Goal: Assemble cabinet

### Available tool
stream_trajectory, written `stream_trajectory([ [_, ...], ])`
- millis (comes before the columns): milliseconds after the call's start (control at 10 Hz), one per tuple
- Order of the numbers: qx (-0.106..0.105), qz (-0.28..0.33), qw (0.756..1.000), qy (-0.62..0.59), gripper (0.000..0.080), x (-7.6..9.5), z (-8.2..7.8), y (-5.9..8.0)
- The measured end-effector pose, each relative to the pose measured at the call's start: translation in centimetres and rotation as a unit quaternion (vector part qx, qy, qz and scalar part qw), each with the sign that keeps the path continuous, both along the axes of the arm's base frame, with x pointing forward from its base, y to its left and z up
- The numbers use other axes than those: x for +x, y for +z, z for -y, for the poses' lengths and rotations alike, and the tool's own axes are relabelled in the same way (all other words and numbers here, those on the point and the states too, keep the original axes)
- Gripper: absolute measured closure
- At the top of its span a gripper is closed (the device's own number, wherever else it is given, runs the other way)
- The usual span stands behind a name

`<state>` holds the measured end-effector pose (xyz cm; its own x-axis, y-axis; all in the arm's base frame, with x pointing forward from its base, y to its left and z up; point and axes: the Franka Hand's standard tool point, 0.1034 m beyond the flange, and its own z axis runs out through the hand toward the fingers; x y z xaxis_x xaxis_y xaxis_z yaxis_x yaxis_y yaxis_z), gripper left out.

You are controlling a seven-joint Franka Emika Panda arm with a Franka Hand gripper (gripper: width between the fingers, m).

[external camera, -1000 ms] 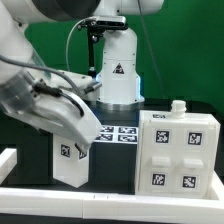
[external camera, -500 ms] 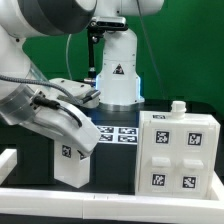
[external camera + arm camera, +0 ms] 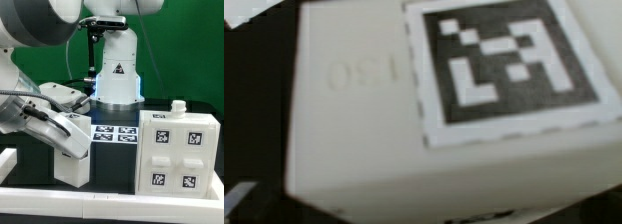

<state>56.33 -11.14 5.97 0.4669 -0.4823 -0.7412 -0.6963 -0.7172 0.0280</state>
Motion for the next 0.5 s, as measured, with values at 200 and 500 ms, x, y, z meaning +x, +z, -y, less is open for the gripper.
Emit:
stream_trajectory([
  [200, 0.042, -0.104, 0.994, -0.012, 0.0002, -1.63, 0.26, -0.11],
  [500, 0.034, -0.091, 0.995, -0.006, 0.0002, -0.78, -0.41, -0.24],
])
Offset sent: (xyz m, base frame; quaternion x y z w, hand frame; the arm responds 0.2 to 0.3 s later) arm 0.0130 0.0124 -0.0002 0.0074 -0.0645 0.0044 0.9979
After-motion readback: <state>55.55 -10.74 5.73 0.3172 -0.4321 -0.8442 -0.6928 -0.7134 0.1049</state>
